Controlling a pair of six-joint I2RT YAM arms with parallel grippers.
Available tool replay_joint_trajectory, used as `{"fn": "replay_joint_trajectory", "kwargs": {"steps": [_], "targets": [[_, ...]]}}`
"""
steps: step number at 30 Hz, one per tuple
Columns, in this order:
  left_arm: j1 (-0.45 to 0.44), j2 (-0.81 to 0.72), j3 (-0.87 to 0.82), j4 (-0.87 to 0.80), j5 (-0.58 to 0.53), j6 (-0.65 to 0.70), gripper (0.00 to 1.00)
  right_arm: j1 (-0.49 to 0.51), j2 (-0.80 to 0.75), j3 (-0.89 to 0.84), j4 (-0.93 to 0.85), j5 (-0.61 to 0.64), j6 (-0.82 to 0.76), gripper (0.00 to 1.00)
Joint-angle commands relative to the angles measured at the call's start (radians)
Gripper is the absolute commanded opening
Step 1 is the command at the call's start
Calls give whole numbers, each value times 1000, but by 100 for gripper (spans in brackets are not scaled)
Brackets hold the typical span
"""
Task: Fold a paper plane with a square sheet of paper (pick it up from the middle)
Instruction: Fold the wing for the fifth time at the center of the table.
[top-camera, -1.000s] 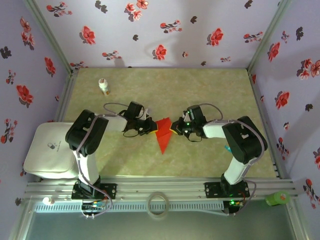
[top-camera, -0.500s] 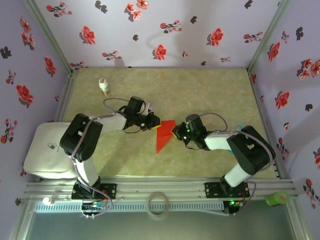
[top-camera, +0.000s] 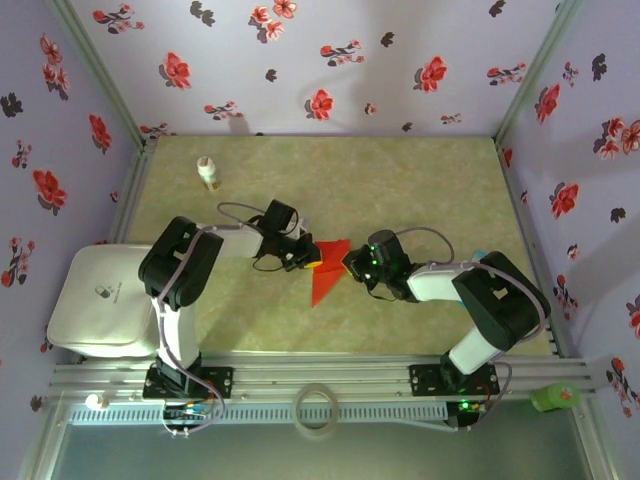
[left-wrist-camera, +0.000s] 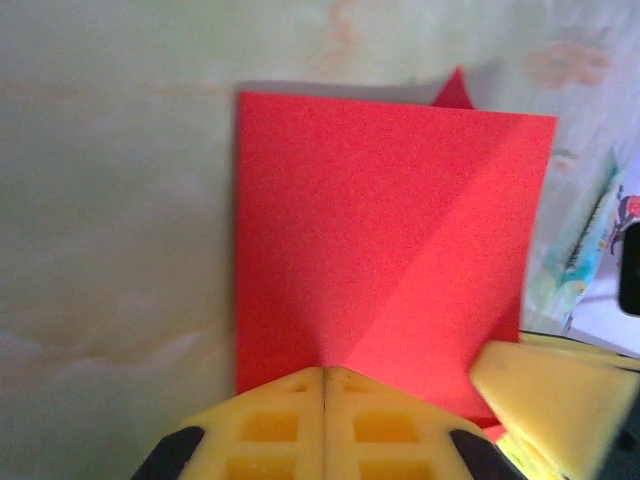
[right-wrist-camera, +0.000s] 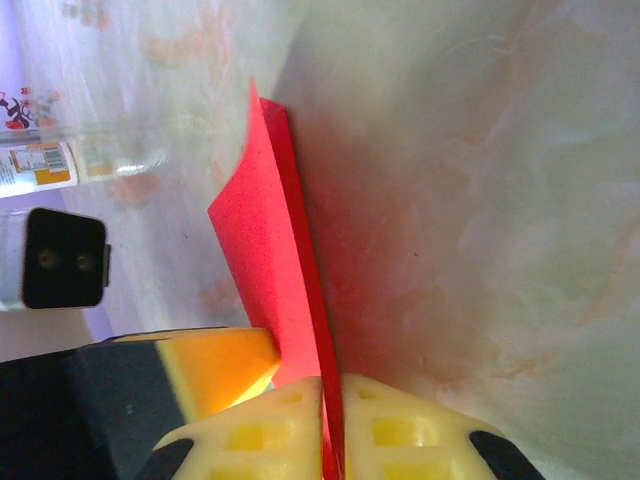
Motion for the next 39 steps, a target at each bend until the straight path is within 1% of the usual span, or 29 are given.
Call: {"fn": "replay_joint_trajectory", "kwargs": {"steps": [1,5,9,13,19,23,27,28,31,33,36,39], "targets": [[-12,25,20,-24,-6,23,1,3,-12,-10,11,-14,-14,16],[-12,30,2,-26,-16,38,0,-13,-16,-9,19,-49,-53,21],[-12,37,-19,-12,-15,51,0,-53,-2,6,36,-147,-119,25],[-13,45,-24,2,-5,52,0,-91,26,44,-22,-218,-184,26],[-12,40,-15,5,-4,55,0,-122,76,79,-25,-291,-223,26],[-12,36,-15,5,-4,55,0,-125,97,94,-48,-297,-241,25],[-12,31,-20,5,-5,56,0,-129,108,93,-59,-296,-256,23],[-13,29,-21,5,-5,56,0,-131,109,92,-60,-298,-260,20],[-12,25,-18,-1,-3,63,0,-133,117,93,-58,-301,-269,15],[-13,20,-12,-4,13,78,0,-136,118,93,-56,-301,-269,11],[-9,-24,40,-87,33,152,9,-137,106,88,-49,-292,-257,5],[-10,-94,101,-188,-3,235,29,-135,84,66,-21,-261,-206,3]]}}
